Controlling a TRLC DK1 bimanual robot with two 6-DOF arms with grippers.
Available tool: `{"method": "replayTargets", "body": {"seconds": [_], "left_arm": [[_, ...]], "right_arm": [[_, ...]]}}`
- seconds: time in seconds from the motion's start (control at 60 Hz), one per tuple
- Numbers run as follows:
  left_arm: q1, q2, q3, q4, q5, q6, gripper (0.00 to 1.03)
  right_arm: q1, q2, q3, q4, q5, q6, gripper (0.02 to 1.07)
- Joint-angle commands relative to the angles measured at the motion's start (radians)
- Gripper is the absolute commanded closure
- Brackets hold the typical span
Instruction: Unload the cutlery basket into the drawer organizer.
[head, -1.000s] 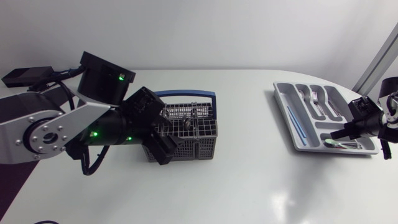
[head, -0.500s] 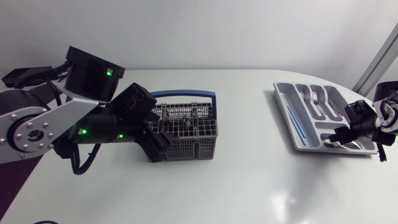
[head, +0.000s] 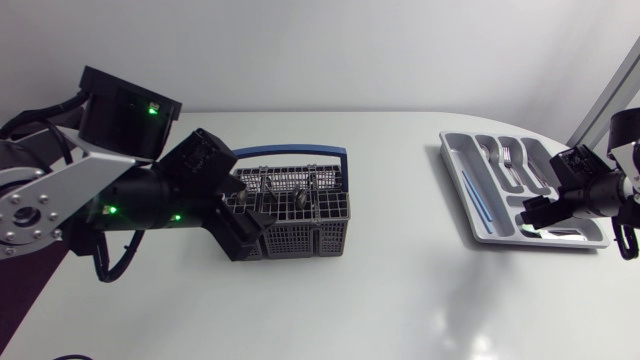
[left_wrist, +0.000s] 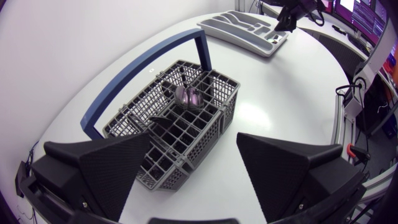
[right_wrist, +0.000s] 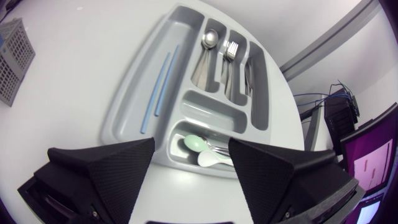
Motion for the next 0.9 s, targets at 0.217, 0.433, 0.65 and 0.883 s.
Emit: {"method": "replayTargets", "body": {"seconds": [0.217, 0.433, 0.65, 0.883], "left_arm": [[0.021, -0.036, -0.027, -0.025, -0.007, 0.046, 0.06], [0.021, -0.050, -0.033, -0.045, -0.007, 0.069, 0.06], [0.021, -0.056, -0.047, -0.061, -0.007, 0.103, 0.06], [0.021, -0.068, -0.069, -0.062, -0.007, 0.130, 0.06]], "right_arm": [[0.305, -0.224, -0.032, -0.206, -0.032, 0.185, 0.20], [0.567, -0.247, 0.039, -0.311, -0.034, 0.331, 0.17], [0.725, -0.174, 0.152, -0.380, -0.143, 0.435, 0.17], [0.802, -0.089, 0.231, -0.384, -0.273, 0.484, 0.17]]}}
